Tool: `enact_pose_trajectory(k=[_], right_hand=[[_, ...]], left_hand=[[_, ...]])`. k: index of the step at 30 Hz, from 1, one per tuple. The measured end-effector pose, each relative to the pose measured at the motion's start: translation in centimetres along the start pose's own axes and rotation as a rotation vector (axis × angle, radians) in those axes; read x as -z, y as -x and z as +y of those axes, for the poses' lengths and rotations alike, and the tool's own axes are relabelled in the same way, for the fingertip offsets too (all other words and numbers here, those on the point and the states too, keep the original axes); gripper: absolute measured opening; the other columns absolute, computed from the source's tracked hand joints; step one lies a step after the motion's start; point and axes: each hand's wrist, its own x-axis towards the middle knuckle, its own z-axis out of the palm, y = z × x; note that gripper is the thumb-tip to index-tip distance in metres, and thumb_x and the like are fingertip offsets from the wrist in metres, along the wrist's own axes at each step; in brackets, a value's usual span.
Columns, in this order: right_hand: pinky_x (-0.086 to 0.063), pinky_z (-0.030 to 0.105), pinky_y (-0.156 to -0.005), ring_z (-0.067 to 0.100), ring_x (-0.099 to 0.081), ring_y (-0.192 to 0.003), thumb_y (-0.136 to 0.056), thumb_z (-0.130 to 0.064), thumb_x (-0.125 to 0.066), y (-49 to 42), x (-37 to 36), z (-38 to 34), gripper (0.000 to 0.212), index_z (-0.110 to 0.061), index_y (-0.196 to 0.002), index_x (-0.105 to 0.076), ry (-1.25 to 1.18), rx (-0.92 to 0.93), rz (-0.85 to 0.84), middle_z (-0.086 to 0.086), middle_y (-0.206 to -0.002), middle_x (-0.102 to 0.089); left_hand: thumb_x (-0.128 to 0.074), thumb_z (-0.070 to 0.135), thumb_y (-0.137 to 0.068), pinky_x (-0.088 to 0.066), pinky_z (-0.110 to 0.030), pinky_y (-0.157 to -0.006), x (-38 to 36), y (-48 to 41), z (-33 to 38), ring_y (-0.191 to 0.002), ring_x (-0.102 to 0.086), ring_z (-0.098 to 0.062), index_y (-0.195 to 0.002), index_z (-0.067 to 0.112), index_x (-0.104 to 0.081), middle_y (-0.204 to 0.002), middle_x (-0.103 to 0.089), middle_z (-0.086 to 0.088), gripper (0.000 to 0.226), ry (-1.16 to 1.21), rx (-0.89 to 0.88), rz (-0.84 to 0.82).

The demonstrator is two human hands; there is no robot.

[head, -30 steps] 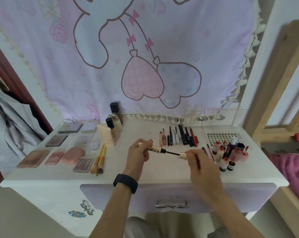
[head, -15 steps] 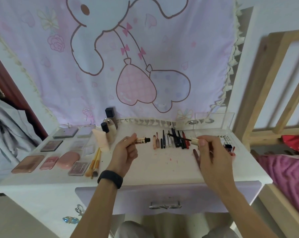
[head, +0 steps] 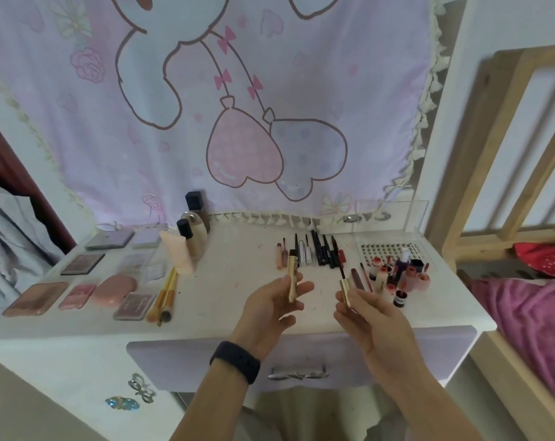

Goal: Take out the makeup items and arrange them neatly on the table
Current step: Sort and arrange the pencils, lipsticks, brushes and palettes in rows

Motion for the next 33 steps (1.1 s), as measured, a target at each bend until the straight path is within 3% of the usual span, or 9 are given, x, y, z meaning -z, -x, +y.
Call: enact_pose_trajectory(k=[4, 7, 10, 14, 17, 21, 24, 28, 33], right_hand=[[-0.06, 0.022, -0.072, 0.019, -0.076, -0.092, -0.093, -0.01, -0.069, 0.1, 1.3, 0.7, 0.02, -0.013, -0.113, -0.068, 0.325, 0.118, 0.076, 0.003, -0.098, -0.079], [-0.057, 0.016, -0.079, -0.002, -0.071, -0.092, -0.095, -0.023, -0.069, 0.3, 2.2, 0.9, 0.016, -0.036, -0.106, -0.07, 0.681, 0.267, 0.135, -0.021, -0.095, -0.076], [-0.047, 0.002, -0.072, -0.016, -0.062, -0.092, -0.093, -0.032, -0.069, 0.6, 2.2, 1.1, 0.018, -0.046, -0.105, -0.068, 0.923, 0.425, 0.176, -0.037, -0.092, -0.069], [-0.05, 0.022, -0.085, -0.003, -0.062, -0.084, -0.093, -0.035, -0.07, -0.1, 1.7, 1.4, 0.026, -0.03, -0.118, -0.072, 1.176, 0.554, 0.257, -0.023, -0.089, -0.069], [-0.051, 0.032, -0.085, 0.009, -0.062, -0.084, -0.095, -0.038, -0.068, -0.8, 1.6, 1.7, 0.029, -0.03, -0.122, -0.069, 1.291, 0.626, 0.254, -0.009, -0.095, -0.074], [-0.038, 0.023, -0.059, 0.015, -0.056, -0.067, -0.092, -0.032, -0.072, -1.6, 2.2, 2.5, 0.025, -0.025, -0.117, -0.074, 1.436, 0.785, 0.206, -0.005, -0.079, -0.072], [-0.021, 0.007, -0.057, 0.007, -0.041, -0.055, -0.08, -0.023, -0.085, -2.2, 2.6, 3.1, 0.025, -0.017, -0.104, -0.079, 1.52, 0.926, 0.199, -0.007, -0.063, -0.067], [-0.04, 0.016, -0.06, 0.012, -0.054, -0.064, -0.079, -0.021, -0.083, -2.9, 3.6, 3.9, 0.031, -0.011, -0.108, -0.078, 1.545, 1.049, 0.158, -0.002, -0.084, -0.078], [-0.047, 0.022, -0.069, 0.018, -0.056, -0.078, -0.088, -0.025, -0.072, -2.6, 3.8, 4.5, 0.035, -0.006, -0.117, -0.075, 1.5, 1.029, 0.108, -0.001, -0.101, -0.078]], left_hand=[[-0.056, 0.025, -0.1, -0.049, -0.026, -0.064, -0.8, -0.6, -0.8, -0.074, -0.069, -0.015, -0.116, 0.01, -0.062, -0.102, -0.077, -0.002, 0.022, -0.258, -0.032, 0.046], [-0.066, 0.026, -0.095, -0.058, -0.026, -0.066, -1.3, -1.5, -1.2, -0.076, -0.075, -0.021, -0.11, 0.015, -0.062, -0.1, -0.073, -0.006, 0.019, -0.403, -0.02, 0.109], [-0.073, 0.036, -0.087, -0.06, -0.027, -0.068, -1.8, -2.4, -1.5, -0.07, -0.072, -0.01, -0.097, 0.024, -0.064, -0.09, -0.072, 0.003, 0.017, -0.663, -0.07, 0.216], [-0.075, 0.047, -0.08, -0.059, -0.034, -0.079, -2.8, -3.6, -1.9, -0.081, -0.069, -0.013, -0.086, 0.028, -0.065, -0.087, -0.071, 0.007, 0.023, -0.897, -0.13, 0.27], [-0.074, 0.051, -0.077, -0.056, -0.03, -0.07, -3.6, -4.0, -1.9, -0.072, -0.065, -0.01, -0.073, 0.029, -0.063, -0.075, -0.068, 0.011, 0.025, -1.004, -0.127, 0.262], [-0.072, 0.054, -0.075, -0.057, -0.034, -0.071, -3.9, -4.6, -2.1, -0.076, -0.071, -0.019, -0.063, 0.024, -0.068, -0.077, -0.074, 0.001, 0.032, -1.075, -0.102, 0.243], [-0.071, 0.056, -0.076, -0.058, -0.036, -0.074, -3.7, -5.0, -2.2, -0.078, -0.071, -0.017, -0.064, 0.024, -0.07, -0.079, -0.076, 0.001, 0.034, -1.075, -0.112, 0.225], [-0.072, 0.06, -0.075, -0.058, -0.029, -0.069, -3.5, -5.2, -2.1, -0.073, -0.069, -0.009, -0.061, 0.029, -0.07, -0.068, -0.073, 0.01, 0.034, -1.06, -0.113, 0.204], [-0.07, 0.06, -0.075, -0.06, -0.035, -0.075, -3.8, -5.5, -2.1, -0.074, -0.071, -0.011, -0.067, 0.027, -0.072, -0.069, -0.074, 0.01, 0.034, -1.076, -0.125, 0.207]])
